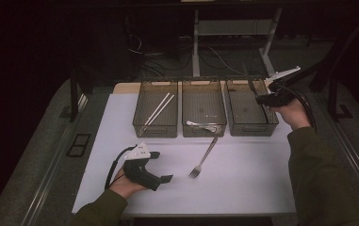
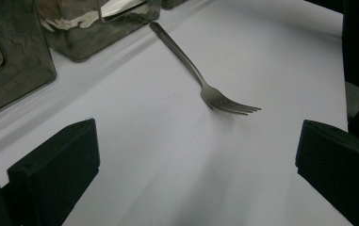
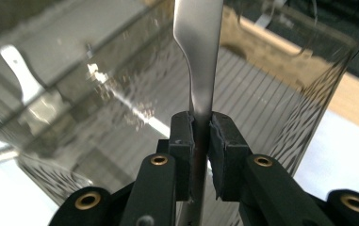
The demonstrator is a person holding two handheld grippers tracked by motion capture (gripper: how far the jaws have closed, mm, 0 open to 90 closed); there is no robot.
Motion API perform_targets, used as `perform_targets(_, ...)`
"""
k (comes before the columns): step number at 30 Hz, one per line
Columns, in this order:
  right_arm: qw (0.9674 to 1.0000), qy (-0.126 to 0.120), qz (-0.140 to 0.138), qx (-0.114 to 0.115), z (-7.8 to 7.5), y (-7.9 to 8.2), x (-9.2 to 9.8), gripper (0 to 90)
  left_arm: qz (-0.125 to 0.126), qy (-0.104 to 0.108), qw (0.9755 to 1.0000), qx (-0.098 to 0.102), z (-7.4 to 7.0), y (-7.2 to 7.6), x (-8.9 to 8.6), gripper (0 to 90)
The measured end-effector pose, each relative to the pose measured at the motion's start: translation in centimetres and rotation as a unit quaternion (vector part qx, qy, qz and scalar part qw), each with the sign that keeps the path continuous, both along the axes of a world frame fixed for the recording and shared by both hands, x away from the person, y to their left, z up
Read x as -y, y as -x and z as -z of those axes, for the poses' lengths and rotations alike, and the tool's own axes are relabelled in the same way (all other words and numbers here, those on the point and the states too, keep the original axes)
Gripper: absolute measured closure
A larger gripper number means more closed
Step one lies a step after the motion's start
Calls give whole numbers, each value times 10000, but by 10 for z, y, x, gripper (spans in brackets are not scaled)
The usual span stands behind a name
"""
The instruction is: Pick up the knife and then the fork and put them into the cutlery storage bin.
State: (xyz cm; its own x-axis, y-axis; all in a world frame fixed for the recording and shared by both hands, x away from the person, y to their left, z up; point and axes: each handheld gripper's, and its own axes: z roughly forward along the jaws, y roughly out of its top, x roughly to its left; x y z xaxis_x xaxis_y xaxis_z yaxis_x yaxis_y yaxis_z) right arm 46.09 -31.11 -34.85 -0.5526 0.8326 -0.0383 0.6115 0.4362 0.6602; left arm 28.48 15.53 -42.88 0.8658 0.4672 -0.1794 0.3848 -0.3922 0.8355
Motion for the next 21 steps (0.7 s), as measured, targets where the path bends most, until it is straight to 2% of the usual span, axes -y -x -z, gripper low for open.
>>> perform_targets(3, 9998, 104, 21, -156, 10, -4, 1, 796, 1, 7, 10000, -9, 0, 0, 0, 0)
perform_targets(7, 9985, 262, 49, -479, 24, -9, 1, 786, 3, 7, 10000, -4, 0, 0, 0, 0)
perform_targets(8, 9984, 294, 66, -475, 27, -9, 0, 791, 8, -6, 10000, -7, 0, 0, 0, 0)
perform_targets(10, 9989, 97, 85, -445, 26, -8, 2, 746, 12, -13, 10000, -6, 0, 0, 0, 0)
perform_targets(13, 9992, 37, 122, -378, 22, -5, 5, 714, 16, -4, 10000, 10, 0, 0, 0, 0)
perform_targets(16, 9994, -181, 138, -264, 18, 1, 10, 684, 10, -3, 10000, 15, 0, 0, 0, 0)
perform_targets(21, 9980, -627, -74, -74, 12, 18, 9, 662, 11, -12, 10000, 13, 0, 0, 1, 0)
